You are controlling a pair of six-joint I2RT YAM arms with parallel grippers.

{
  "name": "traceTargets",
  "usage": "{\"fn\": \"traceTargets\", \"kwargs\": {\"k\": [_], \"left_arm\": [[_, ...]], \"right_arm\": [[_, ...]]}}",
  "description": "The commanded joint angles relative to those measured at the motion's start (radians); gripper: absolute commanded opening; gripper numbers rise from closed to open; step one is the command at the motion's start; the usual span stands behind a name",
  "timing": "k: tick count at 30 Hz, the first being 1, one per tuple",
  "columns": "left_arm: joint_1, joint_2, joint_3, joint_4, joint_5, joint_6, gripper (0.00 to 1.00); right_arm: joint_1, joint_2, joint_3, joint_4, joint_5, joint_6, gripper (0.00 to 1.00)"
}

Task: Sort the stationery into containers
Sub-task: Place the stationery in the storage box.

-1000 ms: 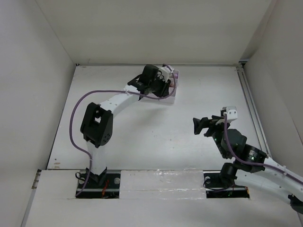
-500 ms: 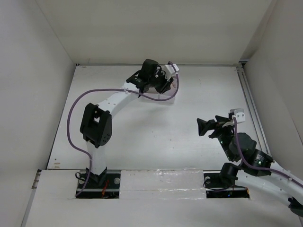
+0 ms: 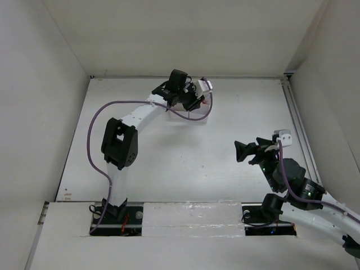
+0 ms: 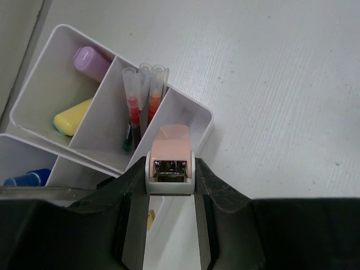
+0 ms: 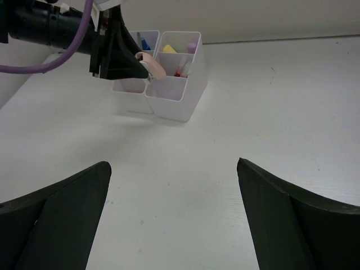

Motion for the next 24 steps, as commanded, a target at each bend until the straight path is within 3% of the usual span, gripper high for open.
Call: {"fn": "traceTargets", "kwargs": {"k": [1,24], "left_arm": [[0.000,0.008,0.056,-0.027,0.050,0.056,0.00],[0.018,0.120,0.122,-0.029,0.083,0.118,0.00]], "right_arm": [[-0.004,-0.017,-0.005,0.009,0.002,-0.015,1.00],[-0.004,-0.026,-0.005,0.000,0.002,-0.034,1.00]]}}
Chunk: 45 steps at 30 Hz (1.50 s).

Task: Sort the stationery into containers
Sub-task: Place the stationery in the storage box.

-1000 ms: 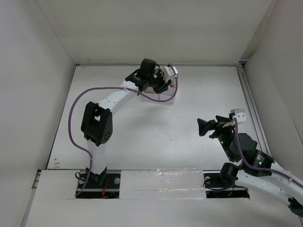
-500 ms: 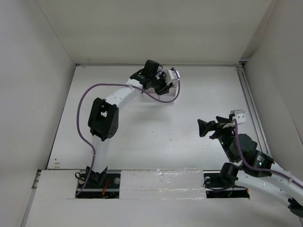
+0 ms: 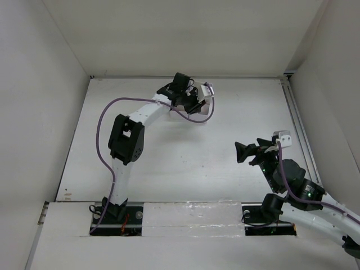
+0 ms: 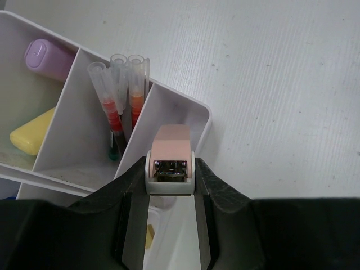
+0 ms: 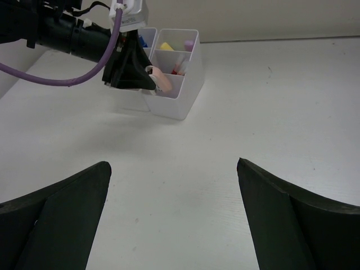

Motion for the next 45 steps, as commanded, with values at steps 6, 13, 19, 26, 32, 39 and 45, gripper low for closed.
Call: {"fn": "traceTargets", "kwargs": {"k": [6,13,19,26,32,39,45], "left_arm": [[0.023,0.008,0.062,0.031,0.046,0.006,0.00],[0.023,0.026,0.071,0.031,0.044,0.006,0.00],[0.023,0.026,0.091,0.022,0.044,-0.003,0.17],[0.023,0.017,0.100,0.022,0.033,-0.037,0.31],[0.023,0.017,0.110,0.013,0.033,-0.046,0.38],[0.023,0.017,0.128,0.013,0.033,-0.055,0.53],[0.014,-0.067,0.140,0.019,0.017,-0.086,0.53]], "right_arm": [[-0.004,0.012,0.011,0.025,0.002,-0.016,1.00],[-0.004,0.022,0.011,0.025,0.002,-0.025,1.00],[-0.004,0.022,0.011,0.025,0.002,-0.025,1.00],[-0.004,0.031,0.011,0.034,-0.007,-0.035,1.00],[-0.004,0.031,0.011,0.034,-0.007,-0.044,1.00],[-0.004,0.031,0.001,0.044,-0.007,-0.044,1.00],[-0.004,0.031,0.001,0.044,-0.007,-0.053,1.00]]}}
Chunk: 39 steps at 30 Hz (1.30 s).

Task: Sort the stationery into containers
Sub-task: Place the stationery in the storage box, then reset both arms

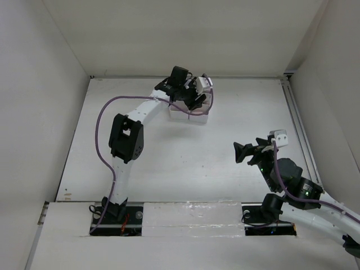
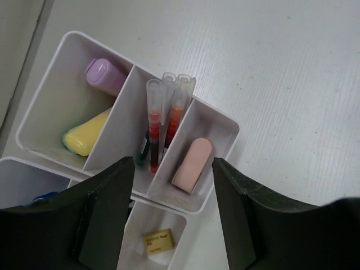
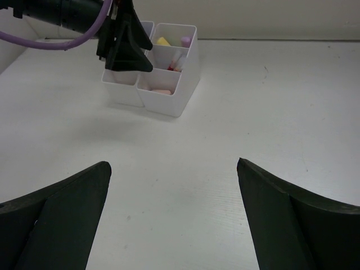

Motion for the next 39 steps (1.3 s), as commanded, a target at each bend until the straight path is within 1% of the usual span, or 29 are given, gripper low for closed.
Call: {"fn": "traceTargets", "kwargs": {"k": [1,2,3,4,6,7,8,9,10,11,12,13,14,15,16,17,18,19,20,21,22,23,25,26,28,29,32,35,39], "left_arm": [[-0.021,-0.153,0.025,0.036,-0.014,-0.039,0.55],[-0.032,-0.179,-0.002,0.081,-0.041,-0.058,0.56],[-0.032,-0.205,-0.018,0.108,-0.077,-0.081,0.99],[-0.044,-0.260,-0.032,0.133,-0.156,-0.138,1.00],[-0.044,-0.311,-0.041,0.185,-0.224,-0.224,1.00],[-0.044,-0.337,-0.050,0.207,-0.321,-0.287,1.00],[-0.044,-0.407,-0.073,0.236,-0.374,-0.359,1.00],[-0.044,-0.449,-0.141,0.288,-0.428,-0.503,1.00],[-0.044,-0.495,-0.194,0.317,-0.492,-0.582,1.00],[-0.044,-0.543,-0.250,0.337,-0.649,-0.661,1.00],[-0.044,-0.649,-0.309,0.346,-0.707,-0.738,1.00],[-0.044,-0.708,-0.457,0.380,-0.747,-0.853,1.00],[-0.044,-0.768,-0.537,0.398,-0.857,-0.901,1.00],[-0.055,-0.892,-0.611,0.408,-0.918,-0.952,1.00],[-0.055,-0.958,-0.757,0.417,-0.952,-0.993,1.00],[-0.055,-1.018,-0.823,0.417,-0.974,-1.069,1.00],[-0.055,-1.078,-0.878,0.402,-1.000,-1.105,1.00],[-0.055,-1.200,-0.930,0.392,-1.000,-1.122,1.00],[-0.055,-1.254,-1.023,0.367,-1.000,-1.141,1.00],[-0.055,-1.305,-1.062,0.345,-1.013,-1.189,1.00],[-0.055,-1.406,-1.096,0.327,-1.013,-1.202,1.00],[-0.055,-1.454,-1.146,0.276,-1.013,-1.217,1.00],[-0.055,-1.544,-1.176,0.216,-1.023,-1.242,1.00],[-0.055,-1.630,-1.185,0.152,-1.023,-1.251,1.00],[-0.055,-1.706,-1.185,0.083,-1.023,-1.270,1.00],[-0.055,-1.770,-1.185,0.054,-1.023,-1.282,1.00],[-0.055,-1.824,-1.161,-0.064,-1.045,-1.282,1.00],[-0.055,-1.833,-1.130,-0.164,-1.075,-1.282,1.00],[-0.055,-1.858,-1.139,-0.131,-1.043,-1.254,1.00]], "right_arm": [[-0.004,0.001,0.002,0.047,-0.017,-0.019,1.00],[-0.004,0.001,0.002,0.047,-0.017,-0.019,1.00],[-0.004,0.001,0.002,0.047,-0.017,-0.019,1.00],[-0.004,0.001,0.002,0.047,-0.017,-0.019,1.00],[-0.004,0.014,0.038,0.018,-0.008,-0.019,1.00],[-0.004,0.033,0.058,-0.006,0.012,0.019,1.00],[-0.004,0.044,0.087,-0.081,0.024,0.036,1.00],[-0.004,0.057,0.117,-0.115,0.038,0.036,1.00],[-0.004,0.081,0.178,-0.154,0.038,0.071,1.00],[-0.004,0.093,0.202,-0.199,0.038,0.072,1.00],[-0.004,0.104,0.226,-0.214,0.014,0.072,1.00],[-0.004,0.124,0.262,-0.226,0.003,0.072,1.00],[-0.004,0.133,0.279,-0.238,0.003,0.072,1.00],[-0.004,0.133,0.293,-0.258,-0.008,0.072,1.00],[-0.004,0.145,0.318,-0.269,-0.025,0.072,1.00],[-0.004,0.155,0.328,-0.269,-0.037,0.063,1.00],[-0.004,0.155,0.341,-0.281,-0.052,0.063,1.00],[-0.004,0.155,0.351,-0.298,-0.086,0.053,1.00],[-0.004,0.164,0.382,-0.309,-0.103,0.053,1.00],[-0.004,0.164,0.397,-0.330,-0.120,0.044,1.00],[-0.004,0.164,0.411,-0.342,-0.147,0.032,1.00],[-0.004,0.164,0.427,-0.356,-0.148,0.032,1.00],[-0.004,0.164,0.466,-0.401,-0.148,0.032,1.00],[-0.004,0.164,0.477,-0.415,-0.148,0.032,1.00],[-0.004,0.144,0.511,-0.442,-0.134,0.023,1.00],[-0.004,0.144,0.520,-0.468,-0.134,0.023,1.00],[-0.004,0.103,0.543,-0.507,-0.122,0.023,1.00],[-0.004,0.078,0.543,-0.517,-0.111,0.032,1.00],[-0.004,0.067,0.543,-0.536,-0.089,0.032,1.00]]}}
